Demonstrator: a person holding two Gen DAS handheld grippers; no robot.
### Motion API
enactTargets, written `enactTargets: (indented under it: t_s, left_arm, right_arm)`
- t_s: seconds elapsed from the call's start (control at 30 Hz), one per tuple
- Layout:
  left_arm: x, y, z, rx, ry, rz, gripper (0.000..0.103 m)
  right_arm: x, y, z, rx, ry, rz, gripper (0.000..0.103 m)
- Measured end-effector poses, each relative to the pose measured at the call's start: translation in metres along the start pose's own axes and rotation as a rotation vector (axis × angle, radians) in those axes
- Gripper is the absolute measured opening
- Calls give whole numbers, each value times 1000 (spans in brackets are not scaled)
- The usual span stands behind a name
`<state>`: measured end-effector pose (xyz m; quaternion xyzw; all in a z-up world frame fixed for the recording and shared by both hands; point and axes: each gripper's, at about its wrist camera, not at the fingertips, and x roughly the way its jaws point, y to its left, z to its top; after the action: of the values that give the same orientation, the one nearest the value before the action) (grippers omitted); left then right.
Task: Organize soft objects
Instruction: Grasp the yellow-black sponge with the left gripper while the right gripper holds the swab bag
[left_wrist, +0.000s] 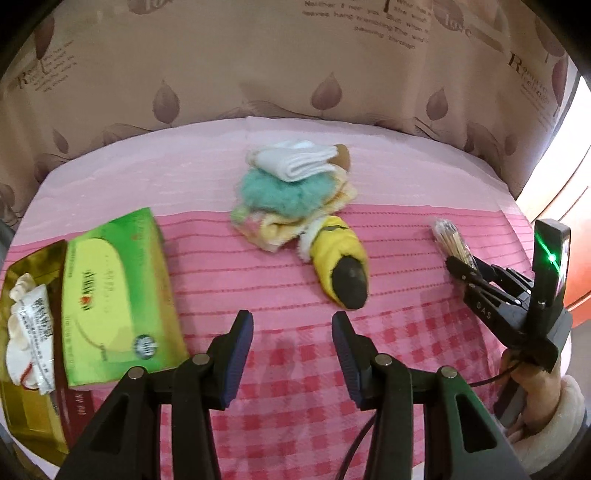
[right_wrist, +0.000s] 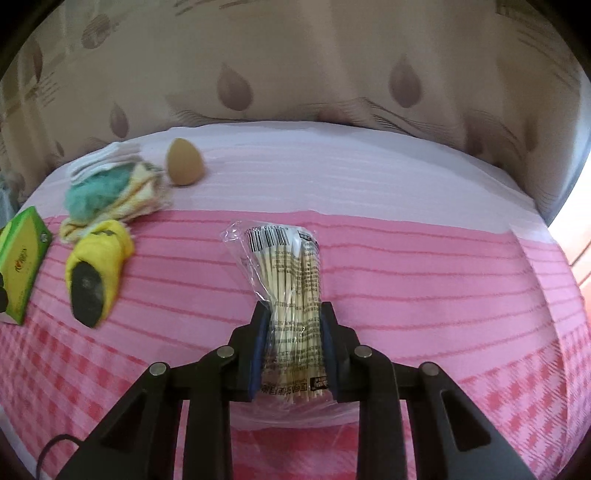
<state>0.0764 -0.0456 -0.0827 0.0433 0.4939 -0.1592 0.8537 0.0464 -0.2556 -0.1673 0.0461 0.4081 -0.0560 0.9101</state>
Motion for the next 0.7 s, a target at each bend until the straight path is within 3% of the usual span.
enactTargets:
  t_s: [0.2, 0.7]
  left_arm:
    - [12, -14, 6, 20, 25, -34, 45]
    - [41, -41, 26, 46, 57, -95, 45]
  right_arm:
    - [-1, -22, -4, 50, -1, 0, 24]
    - [2, -23, -1, 74, -2, 42, 27]
